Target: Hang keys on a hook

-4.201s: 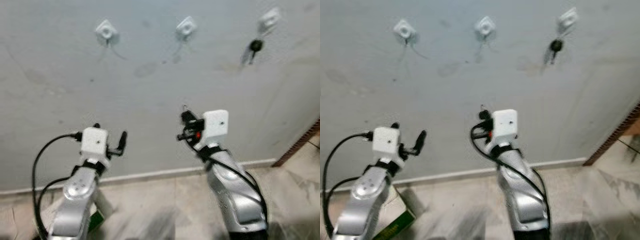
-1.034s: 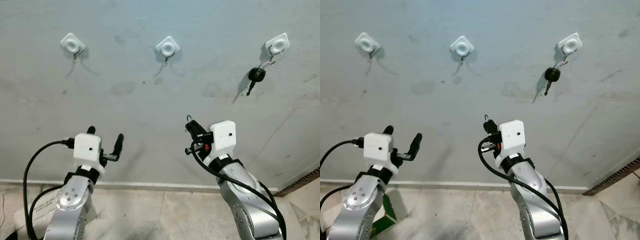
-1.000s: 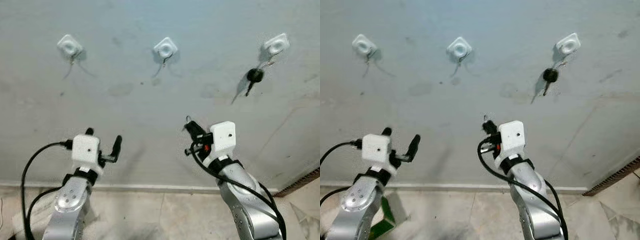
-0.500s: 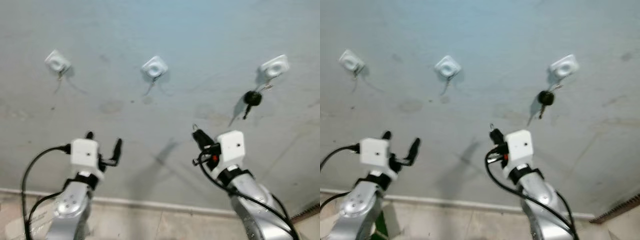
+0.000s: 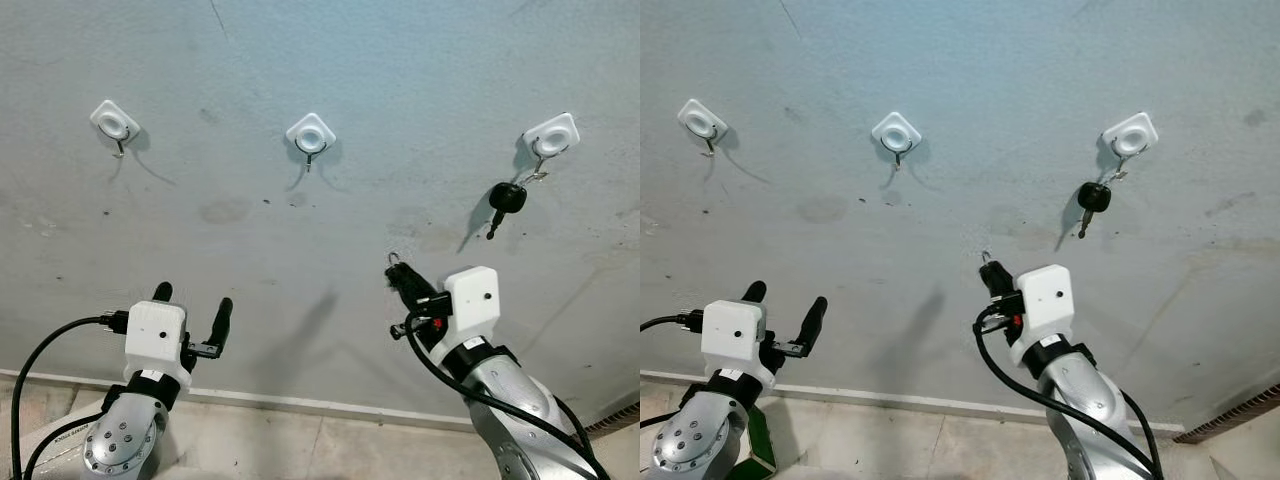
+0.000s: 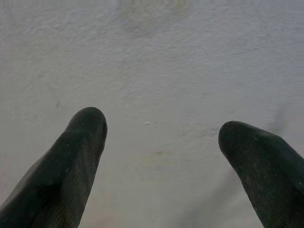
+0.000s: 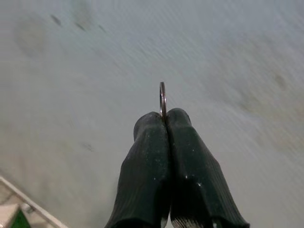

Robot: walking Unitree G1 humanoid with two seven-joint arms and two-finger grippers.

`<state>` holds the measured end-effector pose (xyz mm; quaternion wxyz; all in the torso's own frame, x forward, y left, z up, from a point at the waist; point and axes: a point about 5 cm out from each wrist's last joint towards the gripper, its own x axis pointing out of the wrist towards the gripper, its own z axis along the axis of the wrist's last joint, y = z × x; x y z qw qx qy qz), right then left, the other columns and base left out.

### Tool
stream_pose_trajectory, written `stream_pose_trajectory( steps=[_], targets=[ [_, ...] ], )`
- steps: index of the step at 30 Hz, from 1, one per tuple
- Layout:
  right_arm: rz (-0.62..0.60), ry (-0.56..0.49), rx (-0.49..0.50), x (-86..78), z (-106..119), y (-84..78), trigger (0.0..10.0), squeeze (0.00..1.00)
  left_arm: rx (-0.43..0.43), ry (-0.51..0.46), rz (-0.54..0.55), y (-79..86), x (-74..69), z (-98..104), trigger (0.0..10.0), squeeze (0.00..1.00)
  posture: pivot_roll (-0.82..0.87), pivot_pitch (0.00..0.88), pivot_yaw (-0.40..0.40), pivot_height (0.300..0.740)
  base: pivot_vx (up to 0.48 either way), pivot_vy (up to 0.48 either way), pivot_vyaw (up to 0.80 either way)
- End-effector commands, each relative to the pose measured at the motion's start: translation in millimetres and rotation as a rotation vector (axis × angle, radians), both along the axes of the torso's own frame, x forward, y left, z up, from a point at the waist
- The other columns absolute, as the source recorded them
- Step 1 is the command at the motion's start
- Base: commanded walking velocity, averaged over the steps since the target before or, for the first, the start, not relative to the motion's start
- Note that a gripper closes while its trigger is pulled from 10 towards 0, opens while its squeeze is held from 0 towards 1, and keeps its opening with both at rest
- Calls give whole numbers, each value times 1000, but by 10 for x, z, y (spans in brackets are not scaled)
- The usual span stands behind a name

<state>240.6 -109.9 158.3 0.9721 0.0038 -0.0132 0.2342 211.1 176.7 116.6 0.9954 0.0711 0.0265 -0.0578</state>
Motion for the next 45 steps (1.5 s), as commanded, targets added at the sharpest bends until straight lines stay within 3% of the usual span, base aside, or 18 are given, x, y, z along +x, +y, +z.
stream_pose_trajectory(
  steps=[1, 5, 13, 17, 19, 23, 32, 45],
  targets=[
    [47, -28, 25, -9, 92, 81, 10000, 0, 11, -18, 6, 9, -14, 47, 10000, 0, 92, 105, 49, 740, 0, 0, 0],
    [175, -52, 95, 72, 226, 305, 10000, 0, 35, -46, -60, -34, -46, 120, 10000, 0, 117, 105, 43, 740, 0, 0, 0],
    [239, -102, 151, 254, 400, 480, 10000, 0, 60, -118, -141, -134, -22, 272, 10000, 0, 129, 99, 42, 740, 0, 0, 0],
    [252, -109, 157, 291, 426, 500, 10000, 0, 50, -134, -180, -180, -22, 301, 10000, 0, 132, 95, 40, 740, 0, 0, 0],
    [282, -126, 163, 351, 464, 545, 10000, 0, 2, -139, -263, -297, -11, 324, 10000, 0, 133, 92, 40, 740, 0, 0, 0],
    [308, -141, 176, 405, 514, 596, 10000, 0, -6, -147, -287, -345, 29, 341, 10000, 0, 133, 87, 40, 740, 0, 0, 0],
    [361, -174, 196, 486, 602, 693, 10000, 0, -18, -153, -297, -361, 76, 356, 10000, 0, 134, 88, 38, 740, 0, 0, 0],
    [313, -165, 257, 570, 632, 654, 10000, 0, -32, -145, -311, -397, 91, 343, 10000, 0, 128, 93, 43, 740, 0, 0, 0]
  ],
)
